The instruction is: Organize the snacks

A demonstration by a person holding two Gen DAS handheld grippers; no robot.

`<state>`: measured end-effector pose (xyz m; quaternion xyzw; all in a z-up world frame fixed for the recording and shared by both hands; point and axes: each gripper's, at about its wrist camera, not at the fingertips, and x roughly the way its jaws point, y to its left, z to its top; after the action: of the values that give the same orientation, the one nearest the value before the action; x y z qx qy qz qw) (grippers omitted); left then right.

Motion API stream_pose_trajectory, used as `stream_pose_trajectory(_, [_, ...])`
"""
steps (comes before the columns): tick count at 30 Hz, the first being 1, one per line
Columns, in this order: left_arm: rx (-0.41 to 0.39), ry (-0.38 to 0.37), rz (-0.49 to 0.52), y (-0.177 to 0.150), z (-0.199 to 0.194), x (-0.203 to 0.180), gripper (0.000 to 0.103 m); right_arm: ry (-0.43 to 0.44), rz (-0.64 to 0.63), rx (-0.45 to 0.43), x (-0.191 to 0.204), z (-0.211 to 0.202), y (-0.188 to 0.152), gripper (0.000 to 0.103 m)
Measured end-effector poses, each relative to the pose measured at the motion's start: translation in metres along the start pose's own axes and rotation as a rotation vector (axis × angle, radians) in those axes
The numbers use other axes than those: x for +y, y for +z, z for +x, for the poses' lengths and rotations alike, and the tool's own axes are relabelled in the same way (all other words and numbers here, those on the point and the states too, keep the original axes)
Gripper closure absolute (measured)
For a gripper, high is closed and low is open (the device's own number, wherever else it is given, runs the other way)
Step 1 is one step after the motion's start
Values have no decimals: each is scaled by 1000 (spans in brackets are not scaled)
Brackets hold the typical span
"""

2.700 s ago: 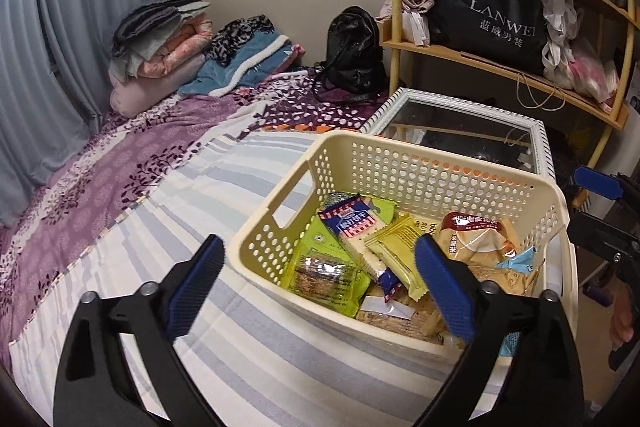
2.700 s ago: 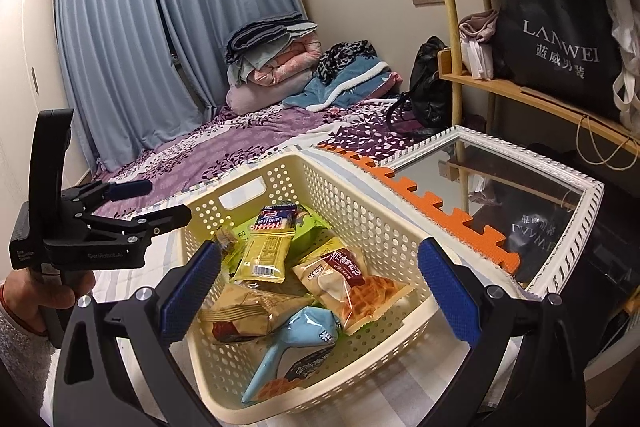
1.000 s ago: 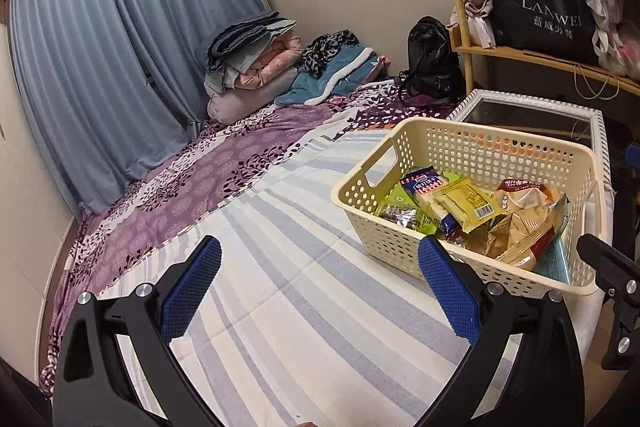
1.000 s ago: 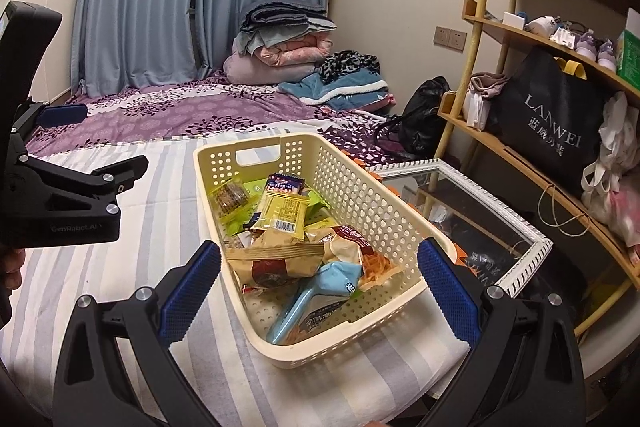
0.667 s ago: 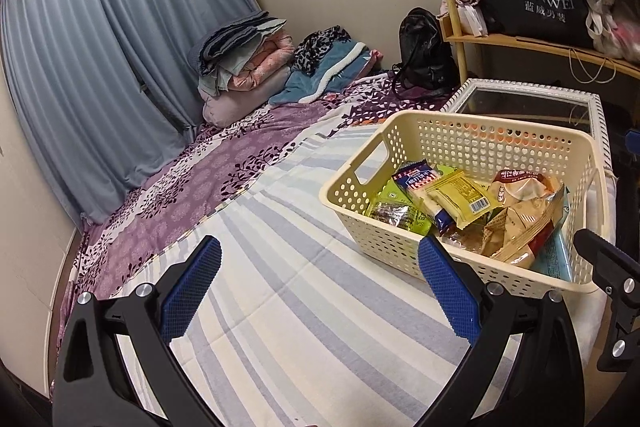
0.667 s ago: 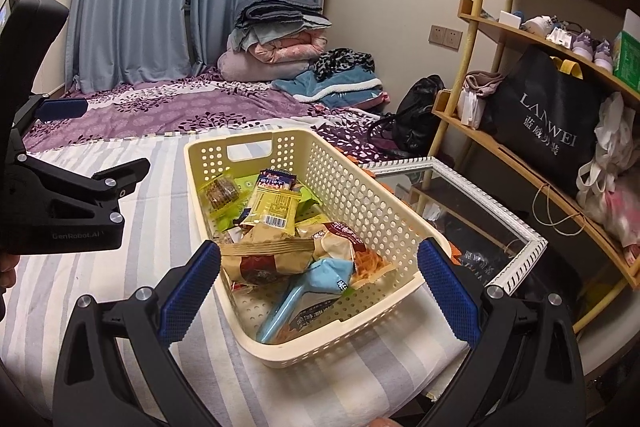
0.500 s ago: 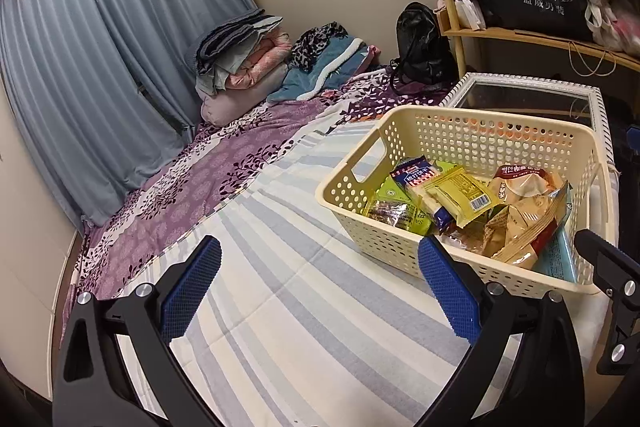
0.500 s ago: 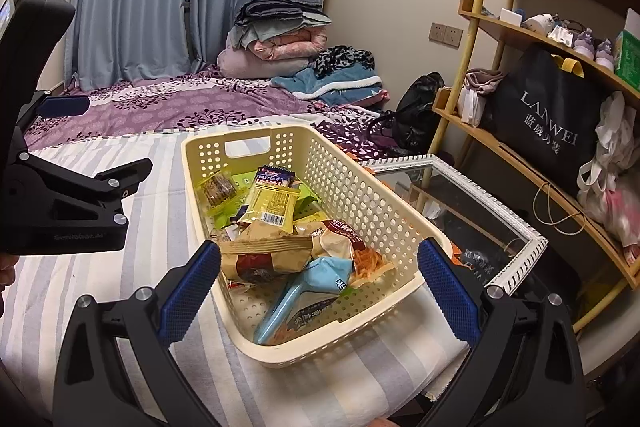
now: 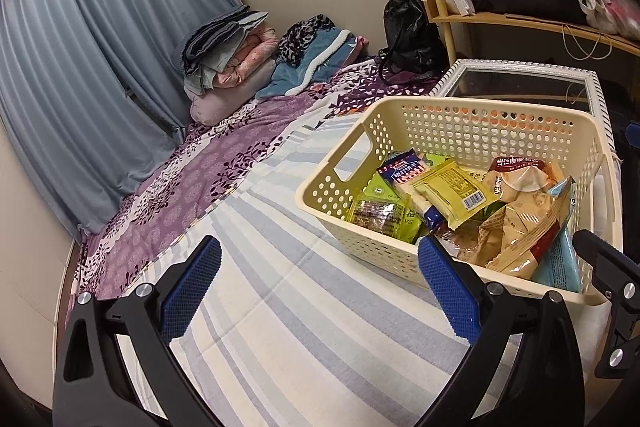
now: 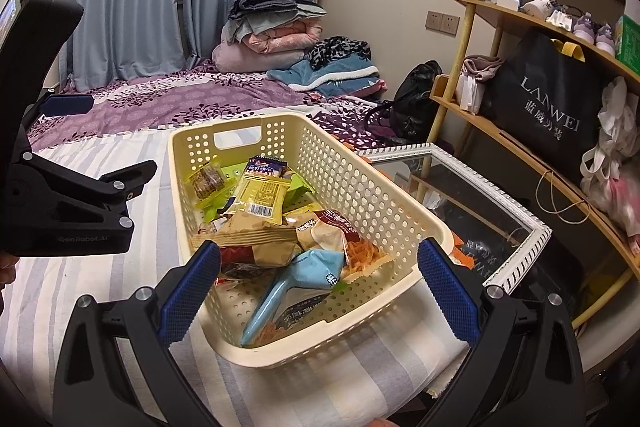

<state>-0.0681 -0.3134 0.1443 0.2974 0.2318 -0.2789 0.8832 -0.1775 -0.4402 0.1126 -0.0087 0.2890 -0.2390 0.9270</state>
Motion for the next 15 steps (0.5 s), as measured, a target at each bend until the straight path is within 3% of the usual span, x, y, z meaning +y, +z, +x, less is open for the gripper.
stream_pose_trajectory(15, [-26, -9, -10, -5, 1, 2, 3, -1, -6, 8, 0, 4, 0, 5])
